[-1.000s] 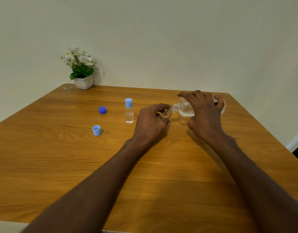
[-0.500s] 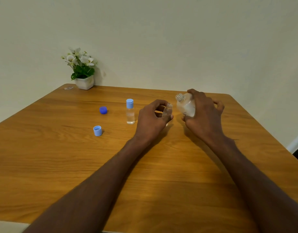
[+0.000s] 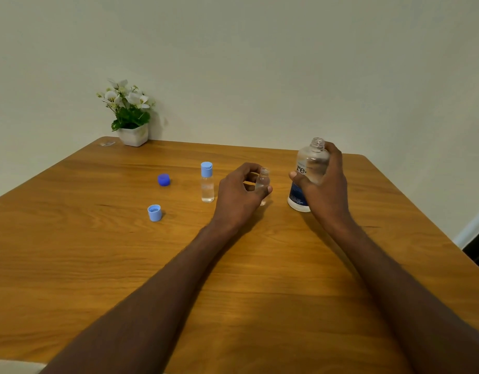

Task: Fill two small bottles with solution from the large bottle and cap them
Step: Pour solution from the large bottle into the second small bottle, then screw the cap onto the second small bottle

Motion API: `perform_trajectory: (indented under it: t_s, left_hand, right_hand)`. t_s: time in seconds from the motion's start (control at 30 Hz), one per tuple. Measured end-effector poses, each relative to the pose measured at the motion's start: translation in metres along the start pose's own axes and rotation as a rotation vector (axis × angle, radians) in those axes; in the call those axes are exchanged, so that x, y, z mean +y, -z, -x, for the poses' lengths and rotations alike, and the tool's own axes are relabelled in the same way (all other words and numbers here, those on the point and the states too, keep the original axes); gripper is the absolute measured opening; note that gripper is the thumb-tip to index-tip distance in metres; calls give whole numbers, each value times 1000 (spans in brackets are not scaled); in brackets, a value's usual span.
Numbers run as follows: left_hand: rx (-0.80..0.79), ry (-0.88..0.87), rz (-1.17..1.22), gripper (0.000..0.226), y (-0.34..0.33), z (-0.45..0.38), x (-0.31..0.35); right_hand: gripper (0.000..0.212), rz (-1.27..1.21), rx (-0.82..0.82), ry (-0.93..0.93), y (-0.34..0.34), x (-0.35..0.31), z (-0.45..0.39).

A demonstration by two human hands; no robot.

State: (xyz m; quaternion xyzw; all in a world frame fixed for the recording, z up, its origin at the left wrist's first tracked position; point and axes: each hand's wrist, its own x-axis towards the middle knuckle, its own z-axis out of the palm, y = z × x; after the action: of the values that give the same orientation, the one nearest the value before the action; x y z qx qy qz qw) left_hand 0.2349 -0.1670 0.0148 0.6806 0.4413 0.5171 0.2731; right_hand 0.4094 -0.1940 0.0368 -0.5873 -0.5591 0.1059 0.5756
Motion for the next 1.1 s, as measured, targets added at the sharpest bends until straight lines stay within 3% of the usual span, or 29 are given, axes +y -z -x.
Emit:
perform_trajectory:
  t_s: [0.2,0.3,0.47,0.6,0.8,1.1]
  left_hand:
    - [-5,6,-16,40,1,1,1]
    - [-3,-4,-21,39,2,2,2]
    - [-9,-53,-40,42,3,6,7]
    - [14,-93,-34,42,6,11,15]
    - [101,-123,-8,37,19,18,28]
    - [277,-93,20,31,106,43,27]
  right_hand:
    - [90,19,-46,12,2,2,3]
    - [90,64,61,38,6,0,5]
    - [56,136,357,275,11,-8,7]
    - [30,182,421,407,7,-10,8]
    - [10,67,253,623,3,-12,12]
    - [8,-38,80,621,-12,-31,28]
